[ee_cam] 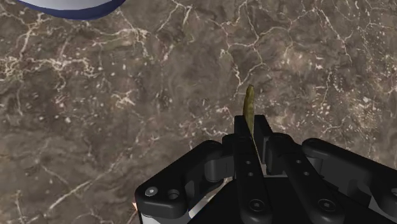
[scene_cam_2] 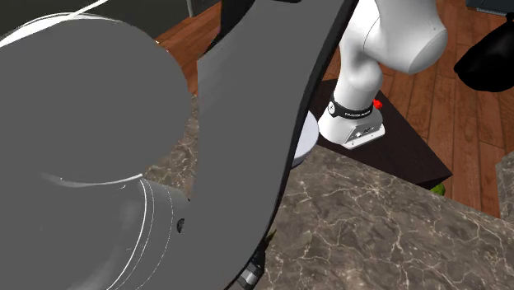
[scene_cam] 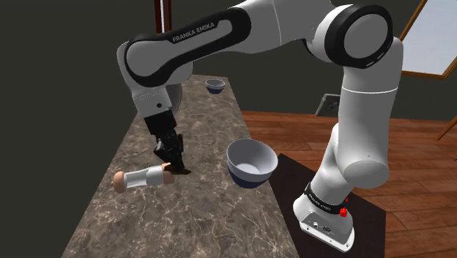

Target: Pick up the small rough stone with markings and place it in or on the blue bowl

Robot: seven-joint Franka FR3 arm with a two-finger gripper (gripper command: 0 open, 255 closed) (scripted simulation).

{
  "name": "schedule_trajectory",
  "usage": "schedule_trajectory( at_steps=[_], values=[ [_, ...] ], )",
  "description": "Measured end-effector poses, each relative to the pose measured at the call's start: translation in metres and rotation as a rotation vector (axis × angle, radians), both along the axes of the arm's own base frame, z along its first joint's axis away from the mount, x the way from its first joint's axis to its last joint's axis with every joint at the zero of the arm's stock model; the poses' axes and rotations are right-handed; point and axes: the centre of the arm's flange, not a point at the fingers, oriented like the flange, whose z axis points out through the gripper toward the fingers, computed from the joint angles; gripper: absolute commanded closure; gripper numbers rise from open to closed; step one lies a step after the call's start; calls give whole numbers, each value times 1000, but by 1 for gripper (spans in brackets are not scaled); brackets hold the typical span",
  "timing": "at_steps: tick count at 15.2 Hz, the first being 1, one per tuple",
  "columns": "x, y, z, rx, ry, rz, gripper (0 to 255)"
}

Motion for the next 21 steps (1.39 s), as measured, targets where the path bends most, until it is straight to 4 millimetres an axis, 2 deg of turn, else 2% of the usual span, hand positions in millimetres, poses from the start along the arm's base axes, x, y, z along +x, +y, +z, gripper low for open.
schedule_trajectory(
  at_steps=[11, 16, 21],
  values=[
    [0, -1, 56, 0, 0, 0, 255],
    [-20, -50, 59, -1, 0, 0, 255],
    [-47, -111, 65, -1, 0, -1, 255]
  ],
)
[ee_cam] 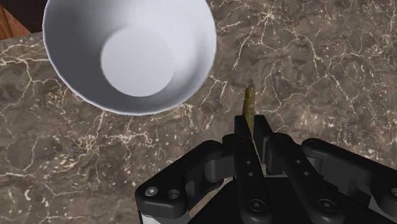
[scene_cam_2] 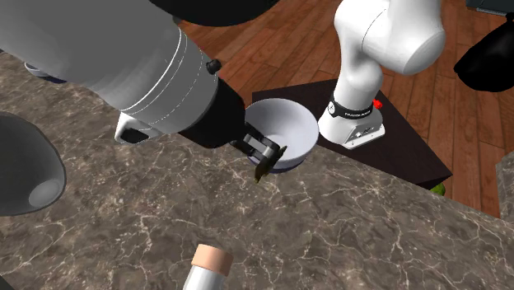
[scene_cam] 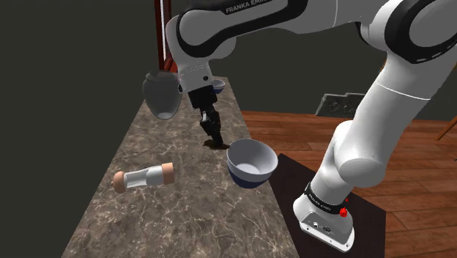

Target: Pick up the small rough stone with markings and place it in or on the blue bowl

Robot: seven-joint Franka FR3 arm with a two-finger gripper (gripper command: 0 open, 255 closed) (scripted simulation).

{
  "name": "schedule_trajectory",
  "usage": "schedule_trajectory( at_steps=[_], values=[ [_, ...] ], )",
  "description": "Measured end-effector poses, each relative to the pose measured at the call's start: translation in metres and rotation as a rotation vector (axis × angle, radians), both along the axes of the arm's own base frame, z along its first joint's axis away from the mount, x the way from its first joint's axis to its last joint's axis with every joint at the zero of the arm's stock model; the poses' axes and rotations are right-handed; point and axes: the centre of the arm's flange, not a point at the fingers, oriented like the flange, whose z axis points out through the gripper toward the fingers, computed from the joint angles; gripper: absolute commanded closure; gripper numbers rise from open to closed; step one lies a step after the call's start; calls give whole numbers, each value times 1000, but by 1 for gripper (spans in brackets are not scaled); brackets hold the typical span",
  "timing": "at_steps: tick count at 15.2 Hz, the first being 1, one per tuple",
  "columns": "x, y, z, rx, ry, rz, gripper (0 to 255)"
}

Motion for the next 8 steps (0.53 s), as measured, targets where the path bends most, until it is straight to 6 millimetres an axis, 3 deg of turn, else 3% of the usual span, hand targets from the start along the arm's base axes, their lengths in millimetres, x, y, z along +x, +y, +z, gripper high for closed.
schedule_trajectory(
  at_steps=[8],
  values=[
    [-41, -96, 2, 0, 0, 0, 255]
  ],
)
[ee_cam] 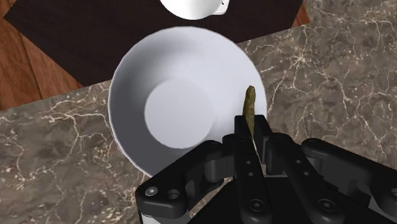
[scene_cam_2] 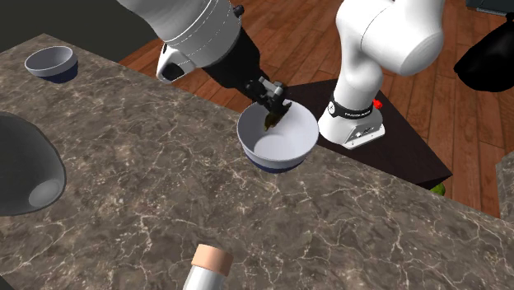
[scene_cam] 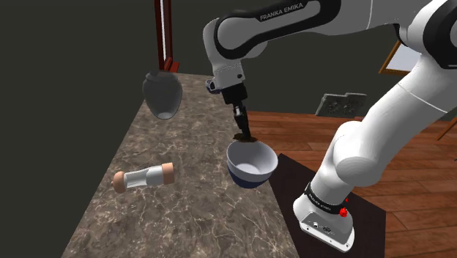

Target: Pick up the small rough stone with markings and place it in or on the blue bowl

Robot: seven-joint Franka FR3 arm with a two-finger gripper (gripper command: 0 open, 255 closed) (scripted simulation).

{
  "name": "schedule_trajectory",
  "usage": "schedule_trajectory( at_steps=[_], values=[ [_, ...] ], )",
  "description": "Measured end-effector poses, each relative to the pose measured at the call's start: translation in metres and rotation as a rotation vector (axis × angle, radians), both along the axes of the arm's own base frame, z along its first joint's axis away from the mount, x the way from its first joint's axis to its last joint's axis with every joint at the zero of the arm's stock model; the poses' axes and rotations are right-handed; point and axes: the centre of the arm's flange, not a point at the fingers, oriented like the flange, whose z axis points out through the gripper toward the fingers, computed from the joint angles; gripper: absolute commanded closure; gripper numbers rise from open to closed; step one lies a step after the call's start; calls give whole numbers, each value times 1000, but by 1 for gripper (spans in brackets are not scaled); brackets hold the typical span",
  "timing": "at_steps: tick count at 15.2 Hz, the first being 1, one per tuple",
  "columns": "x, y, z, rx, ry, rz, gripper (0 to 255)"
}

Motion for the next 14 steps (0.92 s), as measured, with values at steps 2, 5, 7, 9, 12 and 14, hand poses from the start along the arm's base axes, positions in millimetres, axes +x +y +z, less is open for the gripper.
schedule_trajectory(
  at_steps=[2, 5, 7, 9, 12, 14],
  values=[
    [-10, -26, -2, 0, 0, -1, 255],
    [-13, -33, -15, 1, 1, 1, 255],
    [-13, -33, -24, 1, 1, 1, 255],
    [-14, -33, -35, 1, 1, 1, 255],
    [-14, -34, -52, 1, 1, 1, 255],
    [-15, -33, -61, 1, 1, 1, 255]
  ],
)
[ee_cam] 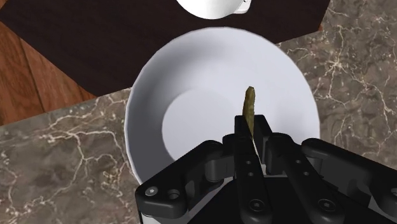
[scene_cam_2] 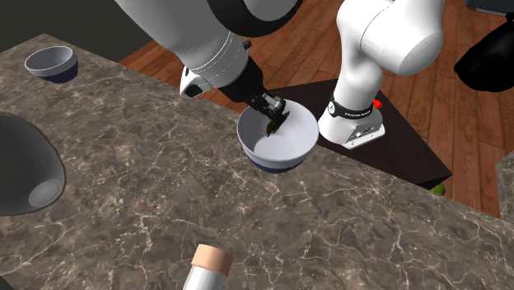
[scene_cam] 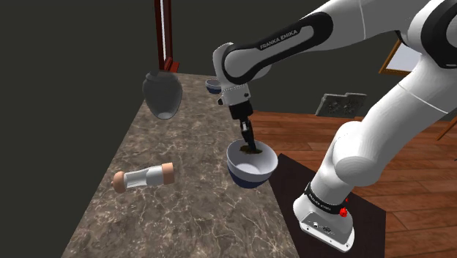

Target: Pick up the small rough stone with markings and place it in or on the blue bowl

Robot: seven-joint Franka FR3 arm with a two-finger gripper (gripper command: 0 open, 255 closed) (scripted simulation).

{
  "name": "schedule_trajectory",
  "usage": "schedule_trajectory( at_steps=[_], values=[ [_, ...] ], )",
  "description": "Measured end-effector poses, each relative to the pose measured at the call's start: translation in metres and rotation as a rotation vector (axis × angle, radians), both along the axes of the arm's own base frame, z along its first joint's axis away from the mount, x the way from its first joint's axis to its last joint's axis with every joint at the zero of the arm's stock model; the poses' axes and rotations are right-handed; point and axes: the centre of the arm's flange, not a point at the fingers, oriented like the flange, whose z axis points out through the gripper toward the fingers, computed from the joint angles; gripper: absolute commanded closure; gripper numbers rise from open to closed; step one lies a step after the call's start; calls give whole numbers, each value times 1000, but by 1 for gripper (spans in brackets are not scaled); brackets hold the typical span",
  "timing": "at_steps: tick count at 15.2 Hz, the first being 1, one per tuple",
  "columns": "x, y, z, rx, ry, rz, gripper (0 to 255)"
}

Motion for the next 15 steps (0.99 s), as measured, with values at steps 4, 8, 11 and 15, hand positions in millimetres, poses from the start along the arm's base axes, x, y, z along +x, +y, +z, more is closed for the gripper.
schedule_trajectory(
  at_steps=[4, 8, 11, 15],
  values=[
    [1, -1, -14, 0, 0, 0, 255],
    [1, -1, -15, 0, 0, 0, 255],
    [1, -1, -15, 0, 0, 0, 0],
    [1, -1, -15, 0, 0, 0, 0]
  ],
)
